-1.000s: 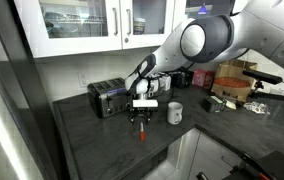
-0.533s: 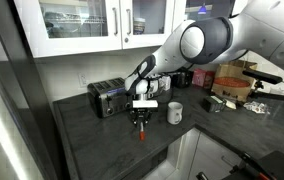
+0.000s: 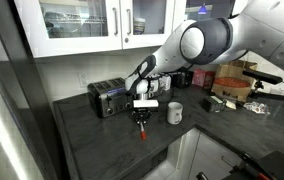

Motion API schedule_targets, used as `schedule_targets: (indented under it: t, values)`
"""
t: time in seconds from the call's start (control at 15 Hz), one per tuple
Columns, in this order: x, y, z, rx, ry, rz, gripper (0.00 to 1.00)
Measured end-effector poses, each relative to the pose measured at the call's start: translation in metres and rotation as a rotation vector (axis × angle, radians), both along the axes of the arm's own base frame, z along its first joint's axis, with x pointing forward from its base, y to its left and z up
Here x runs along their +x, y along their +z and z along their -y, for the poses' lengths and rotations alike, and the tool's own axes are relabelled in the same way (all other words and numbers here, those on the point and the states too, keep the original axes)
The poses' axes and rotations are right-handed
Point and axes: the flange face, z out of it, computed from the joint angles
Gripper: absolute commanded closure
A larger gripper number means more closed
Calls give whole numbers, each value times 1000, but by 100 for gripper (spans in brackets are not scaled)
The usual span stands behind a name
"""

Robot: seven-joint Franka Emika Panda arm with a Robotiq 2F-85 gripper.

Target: Place the marker in the mug

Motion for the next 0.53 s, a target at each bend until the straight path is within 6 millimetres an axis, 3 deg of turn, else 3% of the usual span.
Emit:
schedule_targets:
  t: [0.27, 0.53]
  values:
    - [7, 7, 8, -30, -32, 33, 95]
    - [21, 33, 15, -75, -100, 131, 95]
